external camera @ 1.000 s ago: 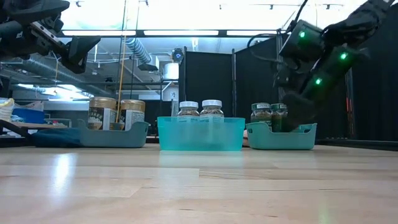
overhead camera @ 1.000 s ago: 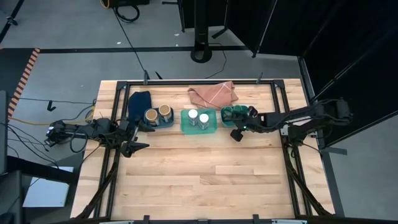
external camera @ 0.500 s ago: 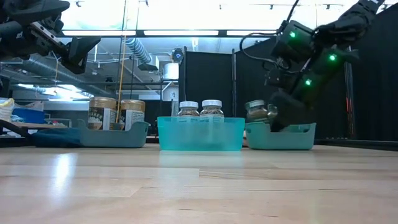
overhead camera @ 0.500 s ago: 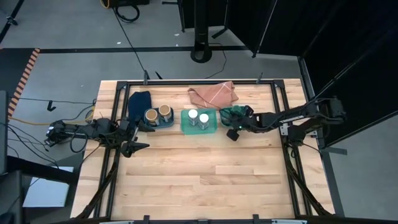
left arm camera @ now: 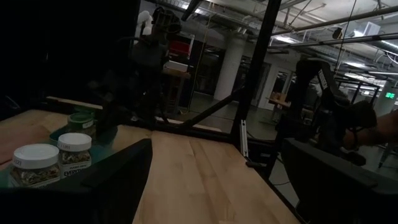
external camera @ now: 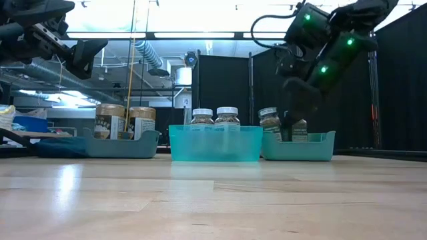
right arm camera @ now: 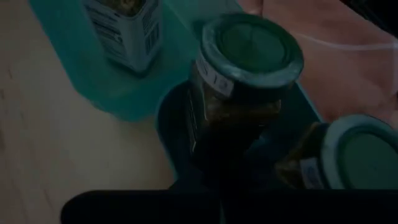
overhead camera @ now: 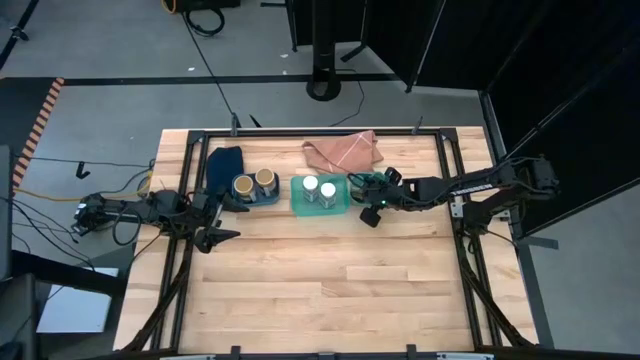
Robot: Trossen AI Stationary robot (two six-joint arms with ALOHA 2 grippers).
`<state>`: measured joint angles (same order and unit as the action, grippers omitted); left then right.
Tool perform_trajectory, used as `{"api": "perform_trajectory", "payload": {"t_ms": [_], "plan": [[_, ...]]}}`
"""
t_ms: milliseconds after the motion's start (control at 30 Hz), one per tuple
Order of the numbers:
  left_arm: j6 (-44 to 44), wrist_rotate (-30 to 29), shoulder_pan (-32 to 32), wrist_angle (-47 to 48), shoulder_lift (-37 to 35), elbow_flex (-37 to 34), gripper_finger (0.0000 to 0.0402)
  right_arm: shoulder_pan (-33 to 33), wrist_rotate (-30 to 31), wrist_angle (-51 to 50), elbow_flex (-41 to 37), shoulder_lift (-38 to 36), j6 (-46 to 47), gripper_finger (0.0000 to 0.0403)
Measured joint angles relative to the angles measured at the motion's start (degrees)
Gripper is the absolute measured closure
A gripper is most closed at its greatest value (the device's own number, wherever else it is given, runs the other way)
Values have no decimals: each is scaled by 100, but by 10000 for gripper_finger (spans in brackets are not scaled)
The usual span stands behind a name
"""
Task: Sort spices by type
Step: Adjust the green seasoning bottles and the bin
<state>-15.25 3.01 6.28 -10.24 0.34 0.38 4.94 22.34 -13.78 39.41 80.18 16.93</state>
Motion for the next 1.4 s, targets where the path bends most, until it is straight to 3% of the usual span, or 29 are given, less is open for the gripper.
{"api": "perform_trajectory", "payload": {"t_ms": [400, 533, 700, 800, 1133, 1400], "plan": [[23, 0, 0, 113, 0, 0, 39, -494, -54, -897, 180, -843, -197, 402], [136, 0, 0, 118, 0, -2, 39, -493, -41, -956, 178, -618, -177, 402], [142, 0, 0, 120, 0, -1, 39, -515, -683, -332, 178, -139, -308, 402], [146, 0, 0, 120, 0, 0, 39, -565, -741, -82, 178, 129, -310, 402], [125, 0, 0, 115, 0, -2, 39, -403, -97, 46, 174, 481, -343, 402], [112, 0, 0, 98, 0, -2, 39, -220, 73, 136, 174, 460, -361, 402]]}}
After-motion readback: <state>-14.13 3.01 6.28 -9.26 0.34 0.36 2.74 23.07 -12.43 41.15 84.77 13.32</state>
